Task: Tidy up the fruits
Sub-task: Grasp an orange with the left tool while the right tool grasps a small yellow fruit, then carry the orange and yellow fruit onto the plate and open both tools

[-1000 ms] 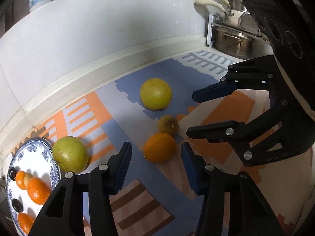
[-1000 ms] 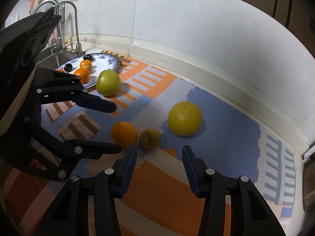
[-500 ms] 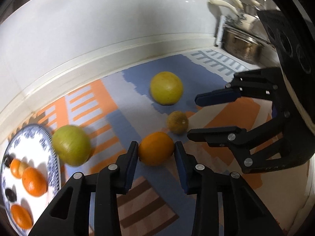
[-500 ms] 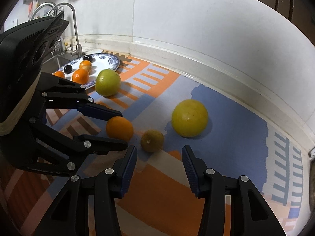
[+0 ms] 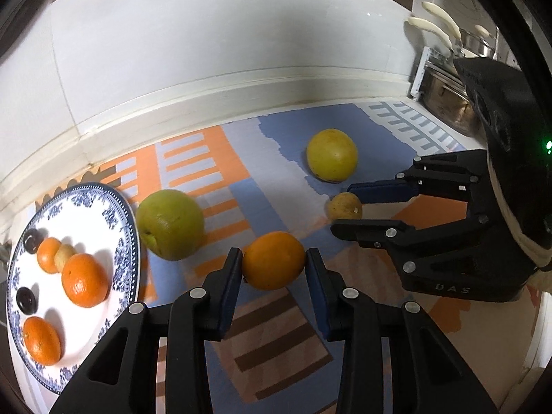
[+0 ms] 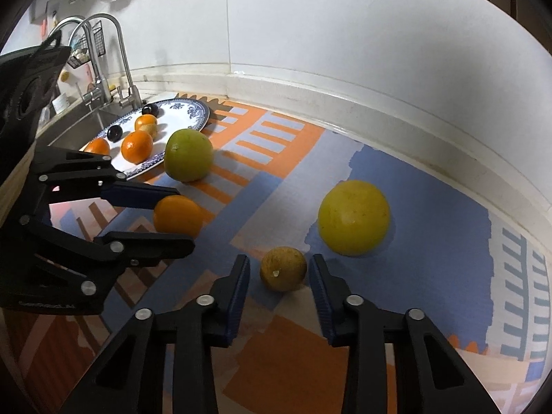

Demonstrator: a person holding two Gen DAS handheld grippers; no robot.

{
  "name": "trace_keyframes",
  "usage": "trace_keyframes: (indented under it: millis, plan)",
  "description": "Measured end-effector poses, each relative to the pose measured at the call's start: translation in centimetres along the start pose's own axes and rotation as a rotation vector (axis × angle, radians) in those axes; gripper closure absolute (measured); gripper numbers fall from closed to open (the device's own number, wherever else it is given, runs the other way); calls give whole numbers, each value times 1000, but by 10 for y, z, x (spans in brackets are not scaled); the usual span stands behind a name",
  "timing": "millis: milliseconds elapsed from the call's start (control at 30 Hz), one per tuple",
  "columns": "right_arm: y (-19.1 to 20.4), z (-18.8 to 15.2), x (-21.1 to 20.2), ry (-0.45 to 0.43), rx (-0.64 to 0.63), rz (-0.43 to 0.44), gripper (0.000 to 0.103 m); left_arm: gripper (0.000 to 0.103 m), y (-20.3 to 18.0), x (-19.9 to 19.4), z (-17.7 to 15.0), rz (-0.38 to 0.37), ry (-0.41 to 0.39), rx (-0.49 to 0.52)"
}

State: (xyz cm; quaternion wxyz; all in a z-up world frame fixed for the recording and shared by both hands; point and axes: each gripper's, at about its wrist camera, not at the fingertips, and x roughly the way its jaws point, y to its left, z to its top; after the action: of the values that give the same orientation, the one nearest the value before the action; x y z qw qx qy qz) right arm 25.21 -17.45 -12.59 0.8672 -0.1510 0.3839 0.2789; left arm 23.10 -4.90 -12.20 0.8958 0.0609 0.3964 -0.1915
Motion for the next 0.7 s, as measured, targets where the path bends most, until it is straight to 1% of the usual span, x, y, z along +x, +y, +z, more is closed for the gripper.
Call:
trace_keyframes:
  millis: [133,433,700]
  plan:
    - [1,-1,4,9,1,-14,73,67,4,-5,-4,7,-6,-16]
    - [9,7,-9,-22,20,-5,73,67,12,-24,-7,23,-44,-51]
    - [26,24,-24,-79,16,23,73,67,26,-50,-11,62,-93,-97]
